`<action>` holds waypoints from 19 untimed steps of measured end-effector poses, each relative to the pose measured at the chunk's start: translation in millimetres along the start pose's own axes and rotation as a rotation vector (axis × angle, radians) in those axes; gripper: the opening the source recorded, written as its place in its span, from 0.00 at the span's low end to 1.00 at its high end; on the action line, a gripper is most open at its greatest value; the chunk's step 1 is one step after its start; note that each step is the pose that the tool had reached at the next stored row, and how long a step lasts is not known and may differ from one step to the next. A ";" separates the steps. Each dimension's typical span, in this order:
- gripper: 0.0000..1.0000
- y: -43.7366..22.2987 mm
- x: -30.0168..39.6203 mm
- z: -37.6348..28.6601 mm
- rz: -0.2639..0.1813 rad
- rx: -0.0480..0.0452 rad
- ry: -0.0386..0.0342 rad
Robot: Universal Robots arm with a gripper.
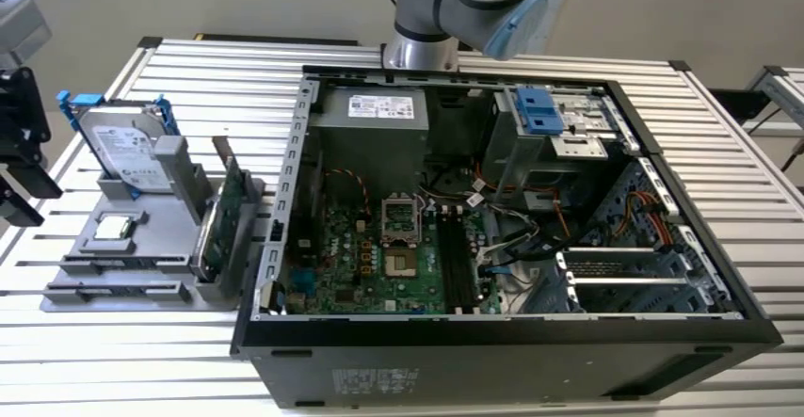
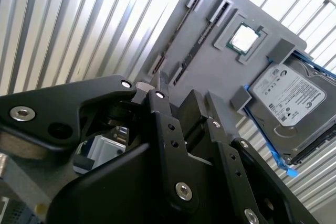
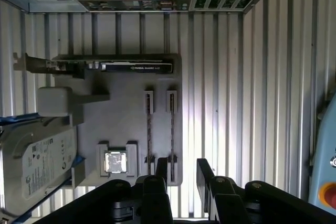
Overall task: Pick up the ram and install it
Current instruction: 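Pick up the ram and move it above insertion slot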
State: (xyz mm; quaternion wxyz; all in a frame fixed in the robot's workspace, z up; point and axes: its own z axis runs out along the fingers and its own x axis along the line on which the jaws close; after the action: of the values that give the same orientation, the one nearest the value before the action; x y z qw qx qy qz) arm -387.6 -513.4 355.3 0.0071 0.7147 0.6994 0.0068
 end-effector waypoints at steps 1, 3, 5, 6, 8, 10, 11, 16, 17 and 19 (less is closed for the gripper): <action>1.00 0.0 0.0 0.5 0.000 0.0000 0.0000; 1.00 0.0 0.0 1.5 0.000 0.0000 0.0000; 1.00 -0.1 0.0 2.5 0.000 0.0000 0.0000; 1.00 -0.1 0.0 3.0 0.000 0.0000 0.0000; 1.00 -0.1 0.0 4.0 0.000 0.0000 0.0001; 1.00 -0.1 0.0 4.9 0.000 0.0000 0.0000; 1.00 -0.1 0.0 5.4 0.000 0.0000 0.0001; 1.00 -0.2 0.0 7.9 0.000 0.0000 0.0000; 1.00 -0.2 0.0 8.4 0.000 0.0000 0.0000; 1.00 -0.2 0.0 9.5 0.000 0.0000 0.0001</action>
State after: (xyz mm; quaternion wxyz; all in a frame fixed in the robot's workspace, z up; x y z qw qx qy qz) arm -387.6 -513.3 345.8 0.0071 0.7147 0.6994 0.0069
